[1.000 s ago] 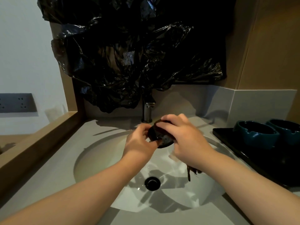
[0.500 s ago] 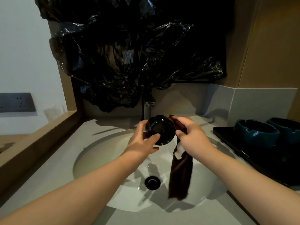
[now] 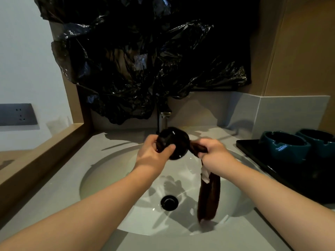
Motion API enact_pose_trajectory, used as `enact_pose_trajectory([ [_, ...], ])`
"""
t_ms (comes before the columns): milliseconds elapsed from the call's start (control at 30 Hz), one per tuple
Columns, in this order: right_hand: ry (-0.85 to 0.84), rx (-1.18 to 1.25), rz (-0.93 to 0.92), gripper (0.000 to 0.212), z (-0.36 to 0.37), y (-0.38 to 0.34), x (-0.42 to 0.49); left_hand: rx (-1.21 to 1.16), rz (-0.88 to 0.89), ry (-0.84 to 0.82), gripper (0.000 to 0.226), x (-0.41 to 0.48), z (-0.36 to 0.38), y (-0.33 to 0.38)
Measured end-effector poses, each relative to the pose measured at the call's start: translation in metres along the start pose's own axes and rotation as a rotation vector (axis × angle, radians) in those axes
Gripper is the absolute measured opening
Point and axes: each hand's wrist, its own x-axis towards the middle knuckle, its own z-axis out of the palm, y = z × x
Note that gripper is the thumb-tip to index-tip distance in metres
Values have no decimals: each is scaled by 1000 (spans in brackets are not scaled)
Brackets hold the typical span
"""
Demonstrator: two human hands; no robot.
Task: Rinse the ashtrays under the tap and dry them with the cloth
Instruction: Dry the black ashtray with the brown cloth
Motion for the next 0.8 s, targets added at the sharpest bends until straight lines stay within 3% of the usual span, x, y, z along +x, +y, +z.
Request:
enact_pose_trajectory([
  [67, -59, 120, 126, 47, -2, -2, 0, -113, -27, -5, 20, 1, -2, 1],
  [233, -67, 666, 194, 29, -6, -4, -4, -369, -151, -164, 21, -5, 3, 3],
  [433, -29, 504, 78, 27, -9, 0, -2, -499, -243, -379, 35, -9, -5, 8],
  [533, 17, 434, 29, 31, -13, 0, -2, -310, -227, -412, 36, -9, -5, 3],
  [700, 8, 36, -97, 45, -23, -2, 0, 100, 61, -196, 54, -8, -2, 4],
  [800, -37, -63, -209, 49, -18, 0, 0, 320, 169, -163, 48, -12, 0, 6],
])
